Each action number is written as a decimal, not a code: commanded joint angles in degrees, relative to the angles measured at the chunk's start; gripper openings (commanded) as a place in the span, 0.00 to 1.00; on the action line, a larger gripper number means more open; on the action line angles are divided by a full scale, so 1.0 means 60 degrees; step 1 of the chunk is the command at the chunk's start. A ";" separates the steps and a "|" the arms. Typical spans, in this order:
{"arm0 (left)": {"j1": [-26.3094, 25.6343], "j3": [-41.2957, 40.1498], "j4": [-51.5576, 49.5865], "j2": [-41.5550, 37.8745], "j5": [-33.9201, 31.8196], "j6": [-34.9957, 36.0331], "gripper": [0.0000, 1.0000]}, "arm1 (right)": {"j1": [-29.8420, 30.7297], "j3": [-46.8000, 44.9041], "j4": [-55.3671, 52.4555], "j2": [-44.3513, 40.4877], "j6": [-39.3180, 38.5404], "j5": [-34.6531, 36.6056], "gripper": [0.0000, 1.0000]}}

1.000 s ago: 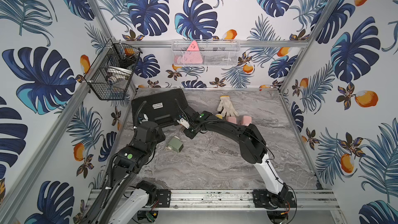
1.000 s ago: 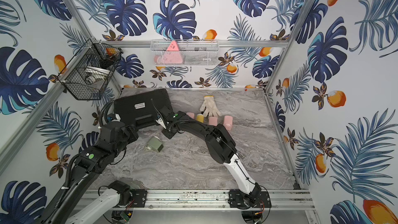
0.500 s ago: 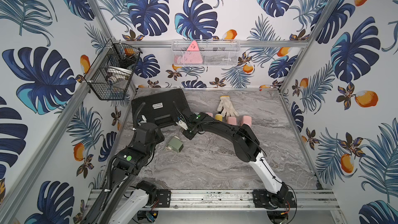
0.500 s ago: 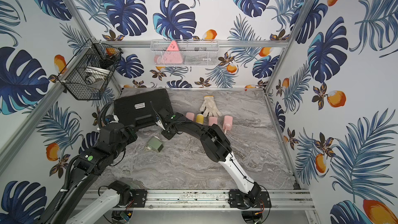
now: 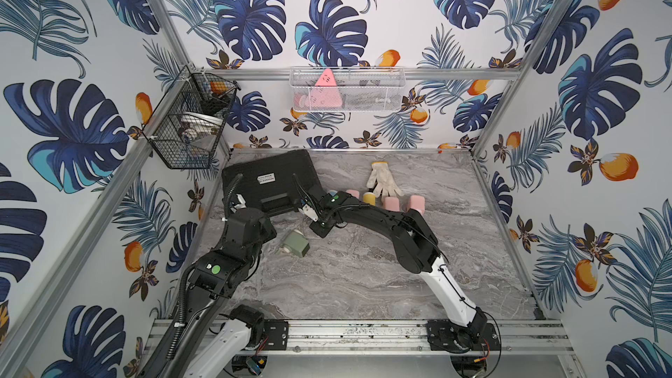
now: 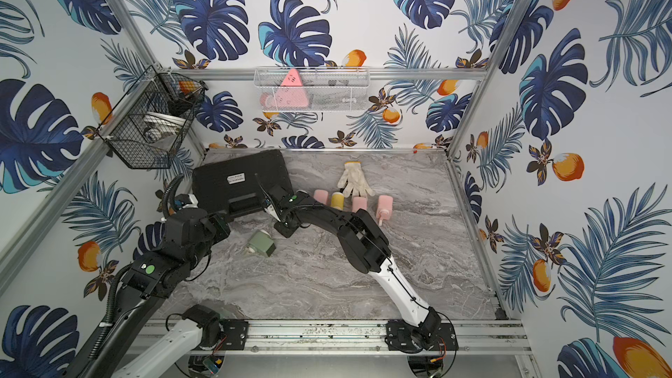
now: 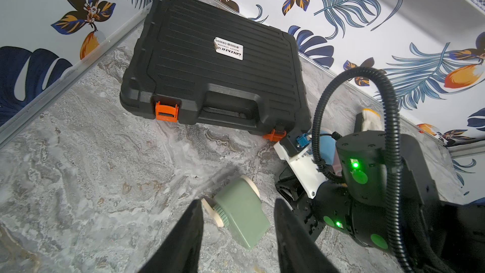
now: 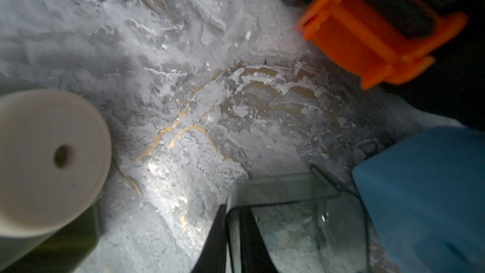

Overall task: Put the tray back into the pencil sharpener
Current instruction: Pick up the container from the center of the board.

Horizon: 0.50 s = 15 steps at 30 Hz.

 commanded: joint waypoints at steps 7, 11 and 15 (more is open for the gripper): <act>0.0022 -0.0037 0.0286 -0.0066 -0.0083 -0.0222 0.48 | 0.0652 -0.2216 0.1504 -0.2178 0.0708 0.0354 0.02; 0.0023 -0.0146 0.0364 -0.0072 -0.0087 -0.0283 0.47 | 0.1140 -0.3695 0.2237 -0.3308 0.1271 0.0930 0.00; 0.0022 -0.0209 0.0438 -0.0029 -0.0067 -0.0283 0.47 | 0.1183 -0.4130 0.2299 -0.3659 0.1495 0.0865 0.04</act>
